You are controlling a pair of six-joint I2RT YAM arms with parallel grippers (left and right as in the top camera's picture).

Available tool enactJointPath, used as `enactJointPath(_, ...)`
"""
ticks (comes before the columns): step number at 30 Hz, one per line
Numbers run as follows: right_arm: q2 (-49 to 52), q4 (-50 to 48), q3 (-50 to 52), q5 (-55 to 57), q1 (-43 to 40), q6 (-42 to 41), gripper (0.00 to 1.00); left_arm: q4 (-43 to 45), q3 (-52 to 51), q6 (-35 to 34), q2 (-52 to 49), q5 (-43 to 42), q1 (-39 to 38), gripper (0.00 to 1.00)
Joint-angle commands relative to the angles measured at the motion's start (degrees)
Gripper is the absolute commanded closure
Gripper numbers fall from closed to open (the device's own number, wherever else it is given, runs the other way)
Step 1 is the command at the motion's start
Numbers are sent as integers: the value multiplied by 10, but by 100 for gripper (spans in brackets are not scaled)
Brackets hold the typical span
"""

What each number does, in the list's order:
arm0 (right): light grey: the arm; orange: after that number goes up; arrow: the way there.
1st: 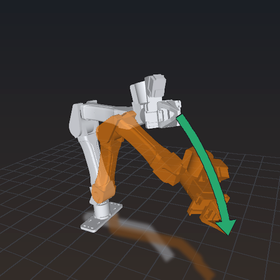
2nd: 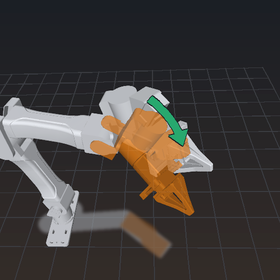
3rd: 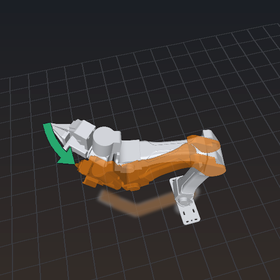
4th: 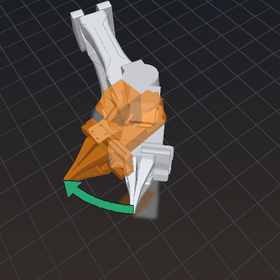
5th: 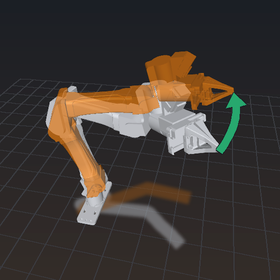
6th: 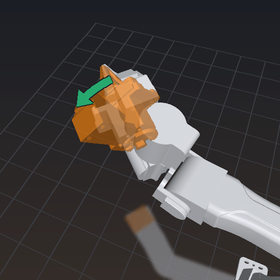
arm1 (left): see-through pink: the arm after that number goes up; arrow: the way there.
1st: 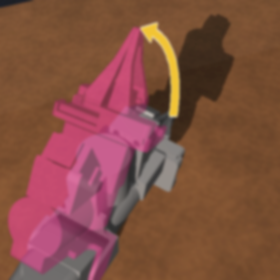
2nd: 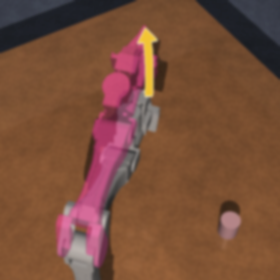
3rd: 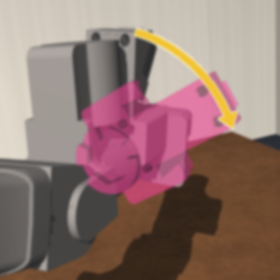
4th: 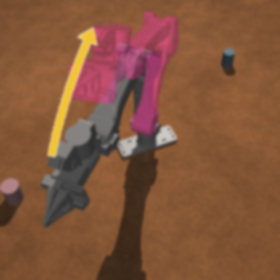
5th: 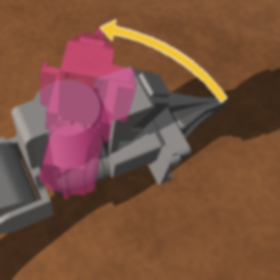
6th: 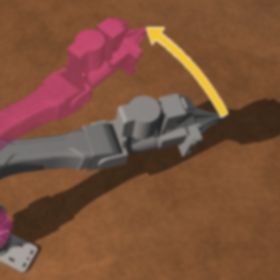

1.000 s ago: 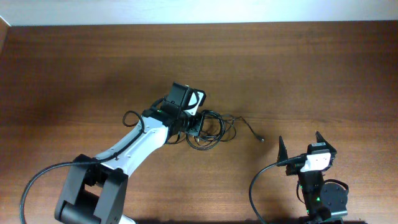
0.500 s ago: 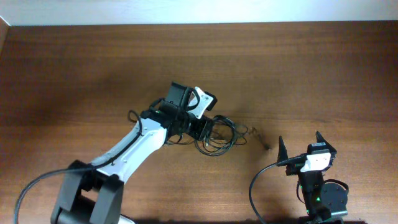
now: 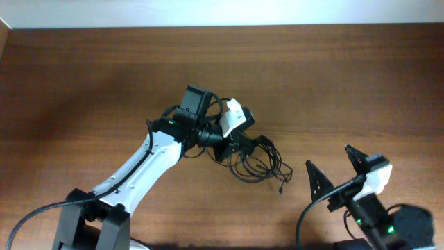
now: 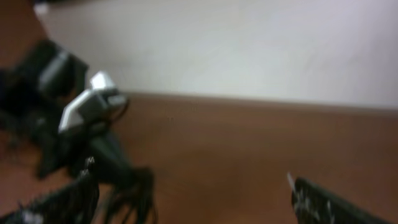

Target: Untangle cables

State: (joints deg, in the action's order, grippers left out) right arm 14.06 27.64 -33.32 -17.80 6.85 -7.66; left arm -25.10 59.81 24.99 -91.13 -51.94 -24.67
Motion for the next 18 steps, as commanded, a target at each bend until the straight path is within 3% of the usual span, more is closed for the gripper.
enactJointPath(1, 150, 115, -141, -99, 2, -3, 2, -1, 12, 58, 15, -104, 2, 100)
enactJointPath(5, 299, 200, -238, -183, 2, 13, 2, -2, 12, 68, 15, -140, 2, 100)
enactJointPath(7, 339, 201, -239, -189, 3, 16, 25, -8, 12, 68, 15, -168, -3, 100)
enactJointPath(8, 360, 201, -239, -233, 2, 17, 32, -9, 12, 68, 15, -178, -5, 100)
enactJointPath(10, 401, 202, -239, -315, 3, 16, 64, -9, 12, 68, 15, -178, -10, 100)
enactJointPath(11, 422, 209, -238, -327, 3, 16, 67, -9, 12, 68, 15, -178, -10, 100)
enactJointPath(16, 542, 242, -238, -413, 3, 16, 64, 9, 12, 68, 14, -132, -11, 100)
enactJointPath(18, 576, 246, -238, -421, 3, 16, 74, 16, 12, 68, 14, -110, -11, 100)
